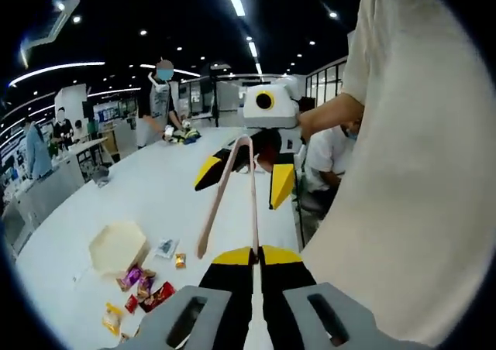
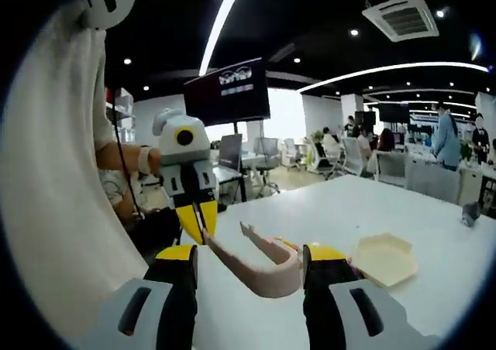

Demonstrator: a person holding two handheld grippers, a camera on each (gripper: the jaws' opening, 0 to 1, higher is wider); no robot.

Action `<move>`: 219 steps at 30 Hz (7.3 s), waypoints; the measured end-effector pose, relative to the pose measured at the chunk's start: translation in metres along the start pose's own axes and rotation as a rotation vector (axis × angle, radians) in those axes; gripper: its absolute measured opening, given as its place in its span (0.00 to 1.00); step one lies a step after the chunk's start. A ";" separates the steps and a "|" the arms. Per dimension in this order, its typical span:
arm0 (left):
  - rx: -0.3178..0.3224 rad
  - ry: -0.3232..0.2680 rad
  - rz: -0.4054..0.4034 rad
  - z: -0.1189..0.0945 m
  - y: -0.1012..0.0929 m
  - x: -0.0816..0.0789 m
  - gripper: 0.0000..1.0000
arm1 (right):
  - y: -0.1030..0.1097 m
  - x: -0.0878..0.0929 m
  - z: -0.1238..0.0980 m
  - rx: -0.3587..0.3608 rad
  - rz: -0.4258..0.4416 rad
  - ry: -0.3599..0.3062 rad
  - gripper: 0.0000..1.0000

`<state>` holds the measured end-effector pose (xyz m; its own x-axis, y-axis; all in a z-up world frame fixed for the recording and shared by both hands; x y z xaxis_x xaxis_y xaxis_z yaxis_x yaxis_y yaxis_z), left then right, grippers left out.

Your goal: Place the target food into the container with the food tongs after gripping and lifting it, then release it inside without dropping or visibly crushing the food.

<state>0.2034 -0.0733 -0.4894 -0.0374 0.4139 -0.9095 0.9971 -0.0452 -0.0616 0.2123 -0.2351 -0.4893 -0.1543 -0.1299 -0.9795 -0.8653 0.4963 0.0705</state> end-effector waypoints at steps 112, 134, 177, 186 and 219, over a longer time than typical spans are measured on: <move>-0.170 -0.137 -0.151 -0.017 0.003 0.004 0.05 | 0.016 0.000 0.009 -0.027 0.199 0.029 0.25; -0.277 -0.120 -0.181 -0.030 0.002 0.025 0.22 | 0.001 0.011 0.016 0.051 0.152 0.088 0.25; -0.476 -0.163 -0.154 -0.060 0.016 0.039 0.56 | -0.021 0.010 0.008 0.313 0.034 0.118 0.25; -0.556 -0.131 -0.162 -0.048 0.026 0.030 0.60 | -0.056 0.014 -0.006 0.241 -0.029 0.145 0.25; -0.563 -0.068 -0.257 -0.030 0.050 0.053 0.82 | -0.113 0.049 0.019 0.143 -0.139 0.324 0.26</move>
<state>0.2535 -0.0261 -0.5286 -0.2671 0.2883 -0.9195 0.8371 0.5421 -0.0731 0.3115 -0.2817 -0.5488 -0.2021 -0.4578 -0.8658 -0.8171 0.5662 -0.1086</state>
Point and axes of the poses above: the point that each gripper's makers call its tool centre point, and the gripper's own axes: z roughly forward along the fingers, y roughly to its left, x roughly out of its underside, the point moved 7 cm from there along -z, roughly backward along the fingers, and after that the axes turned 5 degrees about x, right-handed, at the moved point
